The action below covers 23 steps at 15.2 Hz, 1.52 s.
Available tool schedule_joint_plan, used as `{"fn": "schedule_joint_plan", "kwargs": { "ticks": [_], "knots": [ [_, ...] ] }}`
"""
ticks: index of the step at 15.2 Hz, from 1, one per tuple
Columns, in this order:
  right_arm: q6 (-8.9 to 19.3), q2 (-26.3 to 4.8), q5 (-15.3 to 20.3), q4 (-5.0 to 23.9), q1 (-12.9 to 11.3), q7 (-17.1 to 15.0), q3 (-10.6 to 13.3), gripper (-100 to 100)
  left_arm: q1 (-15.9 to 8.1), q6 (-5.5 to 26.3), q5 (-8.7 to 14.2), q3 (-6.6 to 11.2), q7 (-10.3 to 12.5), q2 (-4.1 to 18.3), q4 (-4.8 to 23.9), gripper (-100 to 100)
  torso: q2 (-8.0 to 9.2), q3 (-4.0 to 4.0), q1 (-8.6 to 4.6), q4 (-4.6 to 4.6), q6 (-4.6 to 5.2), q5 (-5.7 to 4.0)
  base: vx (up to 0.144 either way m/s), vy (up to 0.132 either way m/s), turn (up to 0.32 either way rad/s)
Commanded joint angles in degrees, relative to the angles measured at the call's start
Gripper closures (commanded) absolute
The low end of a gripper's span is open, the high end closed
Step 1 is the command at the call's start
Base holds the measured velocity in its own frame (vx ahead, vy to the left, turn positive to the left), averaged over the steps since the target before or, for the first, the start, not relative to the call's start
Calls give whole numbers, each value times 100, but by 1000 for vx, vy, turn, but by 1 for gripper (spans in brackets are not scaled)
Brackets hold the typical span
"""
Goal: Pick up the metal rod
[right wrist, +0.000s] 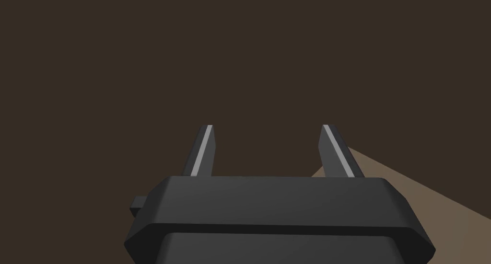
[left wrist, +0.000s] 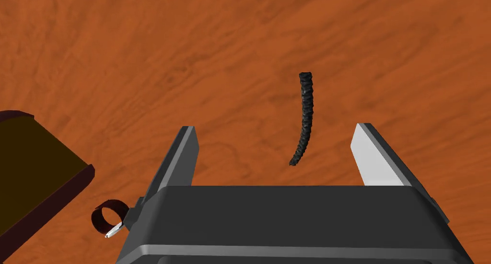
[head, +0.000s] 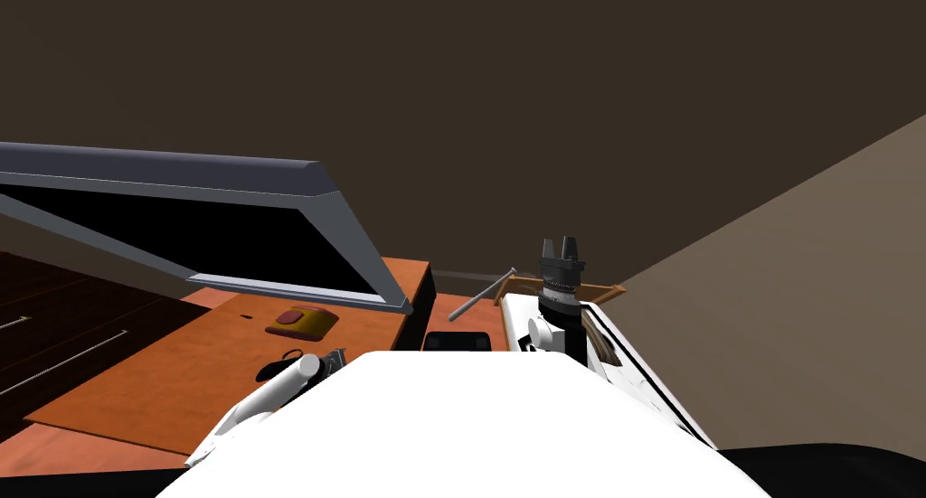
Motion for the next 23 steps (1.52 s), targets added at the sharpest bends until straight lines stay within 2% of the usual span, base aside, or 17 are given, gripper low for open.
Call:
{"fn": "schedule_joint_plan", "kwargs": {
  "ticks": [1, 7, 8, 9, 13, 14, 15, 19, 20, 23],
  "knots": [
    [0, 0, 0, 0, 0, 0, 0, 0, -54, 230, 127, 55, 17, 72, 243, -100, 0, 0, 0, 0, 0, 0, 46, -5, -30],
    [0, 0, 0, 0, 0, 0, 0, 0, -114, 684, 377, 167, 63, 213, 671, -100, 0, 0, -1, 0, 1, 0, 46, -4, -34],
    [0, 0, 0, 0, 0, 0, 0, 0, -85, 618, 340, 153, 60, 191, 571, -100, 1, 1, -2, 0, 0, 0, 21, -6, -7],
    [0, 0, 0, 0, 0, 0, 0, 0, -189, 455, 264, 86, 64, 82, 758, -100, 6, 3, -2, 1, 0, 0, 6, 28, 16],
    [0, -1, 0, 0, -1, 0, -1, 0, -339, 175, 135, -21, 67, -88, 1012, -100, 22, 13, 25, 5, 0, 6, -12, 67, 7],
    [0, -1, 0, 0, -1, 0, -1, 0, -302, 275, 188, 18, 49, -25, 958, -100, 24, 13, 32, 5, 0, 7, -8, 54, -4],
    [0, -1, 0, 0, -1, 0, -1, 0, -312, 240, 178, 9, 48, -37, 978, 100, 24, 14, 27, 5, 0, 6, -3, 19, -5],
    [0, 0, 0, 0, -1, 0, 0, 0, -301, 264, 183, 1, 47, -50, 981, 100, 11, 8, 36, 7, 7, 12, -4, -1, 5],
    [0, 0, 0, 0, -1, 0, 0, 0, -214, 409, 242, 68, 64, 54, 801, 100, 8, 6, 42, 7, 8, 13, 0, -43, -20],
    [0, 1, 0, 0, -1, 0, 1, 0, -89, 642, 349, 157, 62, 196, 589, 100, 0, 3, 20, 6, 8, 6, 16, -74, -11]
  ]
}}
